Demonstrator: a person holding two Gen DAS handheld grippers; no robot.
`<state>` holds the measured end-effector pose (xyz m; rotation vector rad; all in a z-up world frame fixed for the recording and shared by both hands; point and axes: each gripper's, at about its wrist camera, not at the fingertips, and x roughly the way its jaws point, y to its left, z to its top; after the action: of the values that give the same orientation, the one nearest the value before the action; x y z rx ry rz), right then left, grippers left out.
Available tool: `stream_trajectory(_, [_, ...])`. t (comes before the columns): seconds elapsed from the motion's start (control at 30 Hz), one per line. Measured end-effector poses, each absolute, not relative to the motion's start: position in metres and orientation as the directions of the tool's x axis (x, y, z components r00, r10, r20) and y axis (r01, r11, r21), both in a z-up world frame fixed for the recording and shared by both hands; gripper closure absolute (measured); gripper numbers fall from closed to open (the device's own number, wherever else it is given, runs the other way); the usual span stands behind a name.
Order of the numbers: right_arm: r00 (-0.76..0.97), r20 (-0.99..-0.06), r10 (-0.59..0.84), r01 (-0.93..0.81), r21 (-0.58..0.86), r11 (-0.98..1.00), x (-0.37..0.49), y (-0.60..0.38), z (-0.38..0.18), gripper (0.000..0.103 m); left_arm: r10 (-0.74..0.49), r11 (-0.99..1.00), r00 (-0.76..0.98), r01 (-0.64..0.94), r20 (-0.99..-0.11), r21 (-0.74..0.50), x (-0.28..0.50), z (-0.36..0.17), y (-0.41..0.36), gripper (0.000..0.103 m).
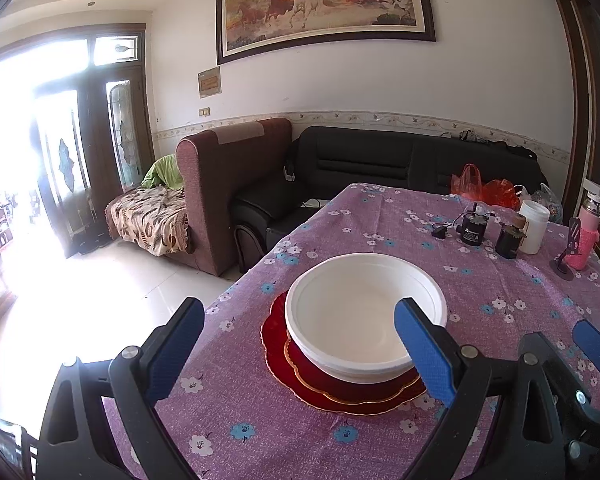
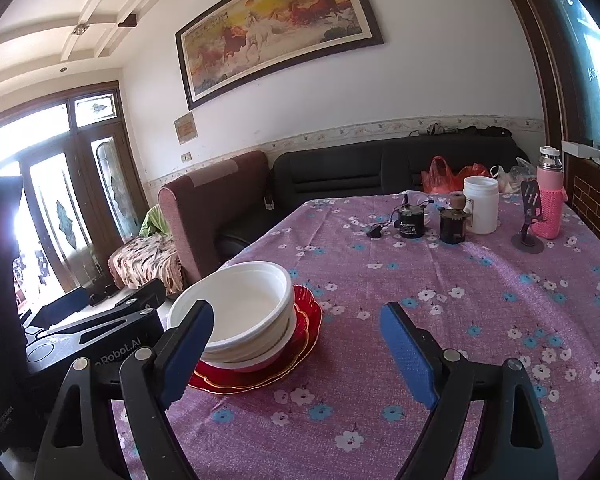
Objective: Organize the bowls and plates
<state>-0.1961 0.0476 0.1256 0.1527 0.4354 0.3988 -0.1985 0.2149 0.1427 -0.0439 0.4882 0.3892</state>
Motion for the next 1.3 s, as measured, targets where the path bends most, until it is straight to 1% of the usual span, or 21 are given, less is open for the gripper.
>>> stream_trajectory(0.33, [0.849, -0.376, 0.371, -0.33, 0.171, 0.928, -0.201, 0.056, 0.125, 0.013, 0.356, 0.923, 0.809, -0.382, -0.468, 0.042, -0.201, 0.139, 0.221, 0.007])
stream_trajectory(0.5, [0.852, -0.377, 0.362, -0.328, 0.154, 0.932, -0.201, 0.061, 0.123, 0.011, 0.376, 0.914, 0.811, -0.404, -0.448, 0.038, -0.205, 0.138, 0.226, 0.007])
stream_trajectory(0.7, [0.858, -0.391, 0.334, -0.308, 0.129, 0.942, -0.201, 0.065, 0.119, 0.01, 0.384, 0.909, 0.814, -0.415, -0.436, 0.027, -0.207, 0.137, 0.229, 0.007])
stream_trajectory(1.0, [0.846, -0.418, 0.332, -0.316, 0.108, 0.943, -0.199, 0.077, 0.113, 0.01, 0.391, 0.904, 0.812, -0.428, -0.434, 0.013, -0.207, 0.134, 0.235, 0.007])
stream_trajectory(1.3, [0.838, -0.447, 0.313, -0.33, 0.042, 0.943, -0.198, 0.094, 0.105, 0.01, 0.391, 0.902, 0.812, -0.431, -0.434, 0.006, -0.207, 0.134, 0.238, 0.007])
